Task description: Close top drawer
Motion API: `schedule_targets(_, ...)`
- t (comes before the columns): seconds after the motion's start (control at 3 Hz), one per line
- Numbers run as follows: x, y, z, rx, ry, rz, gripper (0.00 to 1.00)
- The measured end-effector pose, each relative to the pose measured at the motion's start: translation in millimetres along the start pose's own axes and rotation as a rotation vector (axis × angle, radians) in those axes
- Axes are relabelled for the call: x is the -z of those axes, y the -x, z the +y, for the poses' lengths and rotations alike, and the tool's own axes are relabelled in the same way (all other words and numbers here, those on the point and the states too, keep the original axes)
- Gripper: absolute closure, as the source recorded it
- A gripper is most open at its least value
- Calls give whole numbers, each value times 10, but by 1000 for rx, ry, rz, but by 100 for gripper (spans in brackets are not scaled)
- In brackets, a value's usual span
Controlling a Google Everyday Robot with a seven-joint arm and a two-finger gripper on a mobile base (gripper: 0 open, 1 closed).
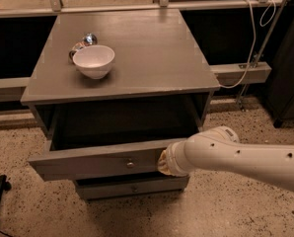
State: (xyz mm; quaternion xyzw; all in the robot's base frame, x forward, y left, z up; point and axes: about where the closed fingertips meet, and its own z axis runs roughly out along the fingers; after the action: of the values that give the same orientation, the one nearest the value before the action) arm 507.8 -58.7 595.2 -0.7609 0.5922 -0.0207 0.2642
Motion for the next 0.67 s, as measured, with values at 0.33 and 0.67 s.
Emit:
schedule_targets(0.33,-138,-109,-217,-16,7,-11,100)
schedule_targets(0.67,-159,-138,-271,-23,7,-14,100)
